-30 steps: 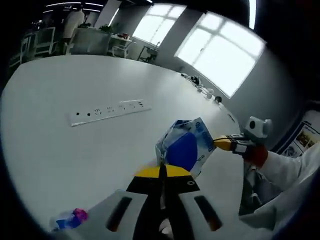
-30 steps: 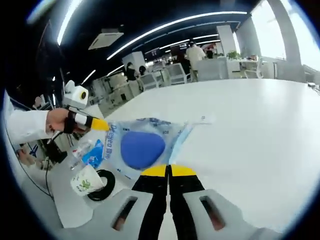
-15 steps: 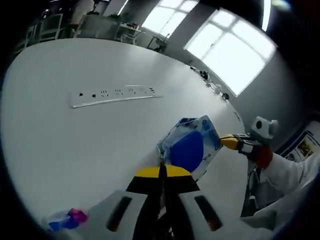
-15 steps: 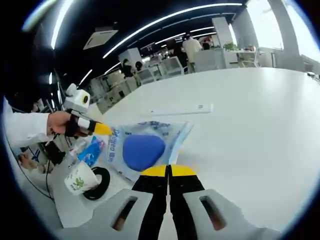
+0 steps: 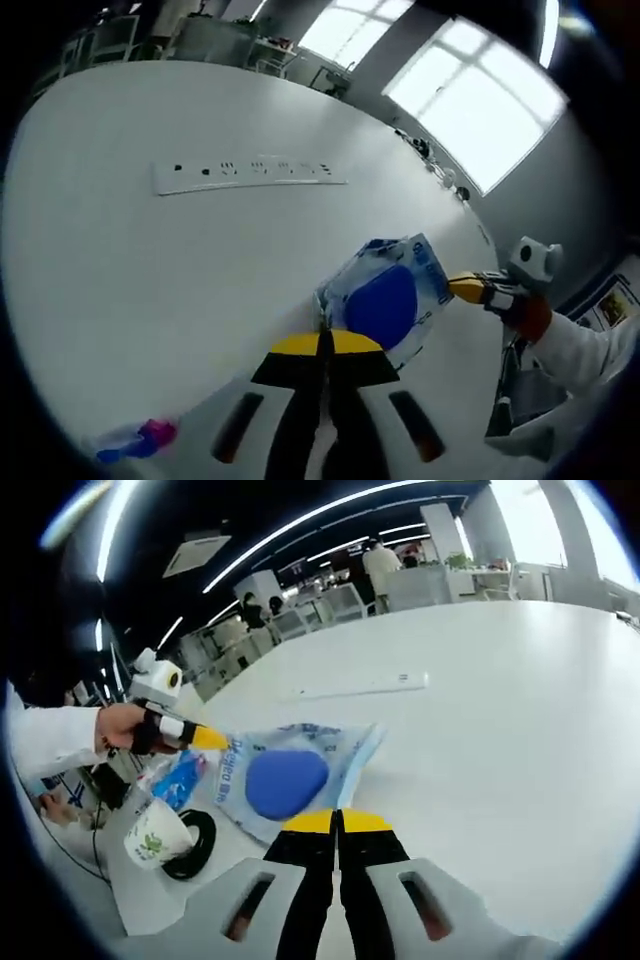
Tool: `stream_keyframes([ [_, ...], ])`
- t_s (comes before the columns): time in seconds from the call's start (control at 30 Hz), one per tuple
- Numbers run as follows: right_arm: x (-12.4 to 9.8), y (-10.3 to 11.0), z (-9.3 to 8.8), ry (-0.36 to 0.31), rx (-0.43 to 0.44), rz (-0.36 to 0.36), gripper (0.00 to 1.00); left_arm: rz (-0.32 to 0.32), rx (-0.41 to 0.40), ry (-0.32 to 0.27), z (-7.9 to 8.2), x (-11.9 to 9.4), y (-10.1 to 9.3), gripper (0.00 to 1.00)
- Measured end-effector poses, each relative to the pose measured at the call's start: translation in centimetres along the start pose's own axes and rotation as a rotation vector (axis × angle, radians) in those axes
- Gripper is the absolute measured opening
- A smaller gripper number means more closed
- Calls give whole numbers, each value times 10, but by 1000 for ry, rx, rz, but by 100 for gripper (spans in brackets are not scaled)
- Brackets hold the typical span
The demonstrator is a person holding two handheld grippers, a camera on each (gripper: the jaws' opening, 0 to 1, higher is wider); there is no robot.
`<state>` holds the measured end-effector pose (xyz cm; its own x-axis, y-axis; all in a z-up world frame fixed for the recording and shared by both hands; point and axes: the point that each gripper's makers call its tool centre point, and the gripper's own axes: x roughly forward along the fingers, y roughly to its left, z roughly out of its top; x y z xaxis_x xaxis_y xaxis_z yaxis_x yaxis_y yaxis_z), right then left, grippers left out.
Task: Arrange the tabletop items into an orderly group along one side of the table until the central work area is clear of visible clutter.
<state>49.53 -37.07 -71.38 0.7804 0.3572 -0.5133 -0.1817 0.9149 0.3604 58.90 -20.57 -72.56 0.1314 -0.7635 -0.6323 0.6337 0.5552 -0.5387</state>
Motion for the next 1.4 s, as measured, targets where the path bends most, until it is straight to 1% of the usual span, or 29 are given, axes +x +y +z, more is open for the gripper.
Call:
stream_keyframes([
  [0.33,5,-3,-7,11,8,-6,0,25,-11,1,-8,8,11,0],
  [0.53,5,-5,-9,11,11,-10,0,29,-38,-16,-10,9,15,0],
  [0.7,5,-5,-8,0,13,-3,0,32,-45,-24,-10,9,17,0],
  [0.8,4,-6,-10,3,0,-13,0,46,-34,-30,-10,8,20,6],
  [0.87,4,-6,-9,-2,11,-9,0,49,-35,-36,-9,7,20,9],
  [0.97,4,-7,-9,-5,1,-18,0,51,-33,-41,-9,6,21,10],
  [1.07,3,-7,-7,-20,0,-22,3,52,-30,-44,-10,4,21,11],
  [1.2,1,-9,-5,-32,5,-38,14,57,-31,-57,-8,-1,22,16],
  [1.27,-1,-9,-3,-43,2,-42,16,66,-25,-69,-6,-5,22,20],
  [1.4,-3,-11,-2,-53,27,-52,24,87,-14,-91,-2,-11,23,29],
])
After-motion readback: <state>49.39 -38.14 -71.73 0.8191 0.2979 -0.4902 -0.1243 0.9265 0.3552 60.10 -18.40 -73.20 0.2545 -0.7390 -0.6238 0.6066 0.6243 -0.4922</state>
